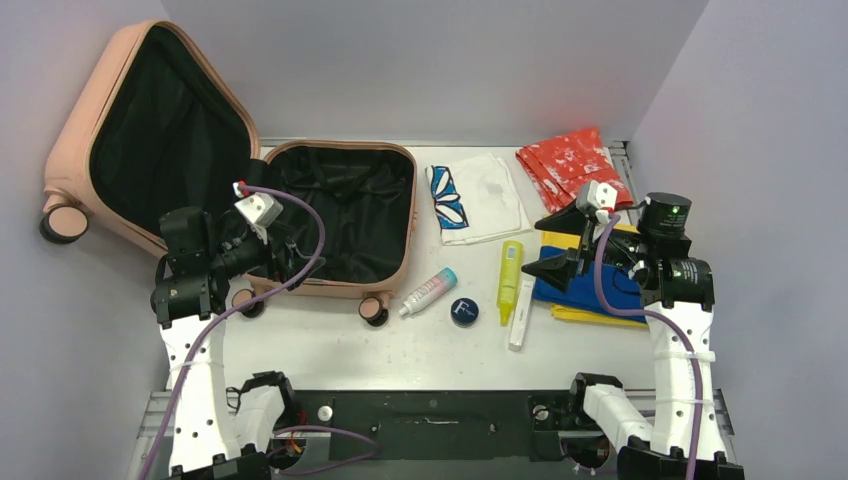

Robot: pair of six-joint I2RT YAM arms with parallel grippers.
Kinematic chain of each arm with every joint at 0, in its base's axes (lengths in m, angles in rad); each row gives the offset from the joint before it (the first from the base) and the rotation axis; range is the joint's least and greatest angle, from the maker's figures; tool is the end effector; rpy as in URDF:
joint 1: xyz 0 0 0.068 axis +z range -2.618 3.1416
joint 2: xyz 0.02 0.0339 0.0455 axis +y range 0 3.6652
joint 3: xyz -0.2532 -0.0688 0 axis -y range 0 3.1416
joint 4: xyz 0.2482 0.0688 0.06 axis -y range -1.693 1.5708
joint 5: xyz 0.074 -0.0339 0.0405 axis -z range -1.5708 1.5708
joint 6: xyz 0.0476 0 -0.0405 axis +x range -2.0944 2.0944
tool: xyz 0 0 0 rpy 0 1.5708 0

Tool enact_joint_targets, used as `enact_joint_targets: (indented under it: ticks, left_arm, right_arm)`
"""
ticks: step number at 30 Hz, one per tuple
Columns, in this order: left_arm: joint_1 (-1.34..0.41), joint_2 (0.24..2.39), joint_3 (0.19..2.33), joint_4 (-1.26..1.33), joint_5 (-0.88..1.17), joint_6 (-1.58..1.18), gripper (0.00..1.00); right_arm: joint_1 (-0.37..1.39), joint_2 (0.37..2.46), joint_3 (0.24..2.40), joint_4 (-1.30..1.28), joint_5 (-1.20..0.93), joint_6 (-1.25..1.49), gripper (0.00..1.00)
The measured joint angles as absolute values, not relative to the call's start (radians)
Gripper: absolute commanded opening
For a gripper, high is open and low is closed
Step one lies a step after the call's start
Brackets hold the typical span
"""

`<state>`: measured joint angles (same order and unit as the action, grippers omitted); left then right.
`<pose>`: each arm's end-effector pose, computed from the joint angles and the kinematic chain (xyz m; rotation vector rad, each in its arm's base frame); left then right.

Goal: Pack the luggage
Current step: Pick up the clothes from the corner of the board.

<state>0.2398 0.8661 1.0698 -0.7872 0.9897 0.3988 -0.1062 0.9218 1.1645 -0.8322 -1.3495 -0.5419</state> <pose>0.1750 0.0018 0.3602 0.6832 1.8037 -0.6362 0.1677 0.0288 0.3862 -1.0440 1.4571 0.9696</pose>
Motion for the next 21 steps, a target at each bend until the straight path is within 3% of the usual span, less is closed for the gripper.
enact_joint_targets:
  ticks: [14,18,21]
  left_arm:
    - [0.243,0.875,1.003,-0.751,0.993,0.413,0.96]
    - [0.187,0.885,1.003,-0.705,0.891,0.399,0.96]
    - [0.035,0.914,1.007,-0.648,0.696,0.377,0.96]
  right_arm:
    - [-0.113,0.921,1.099,-0.76,-1.339,-0.548,0.9]
    - [-0.105,0.931,1.041,-0.577,-1.224,-0.368,0.9]
    - [-0.049,0.972,1.043,-0.492,-1.05,-0.278,0.9]
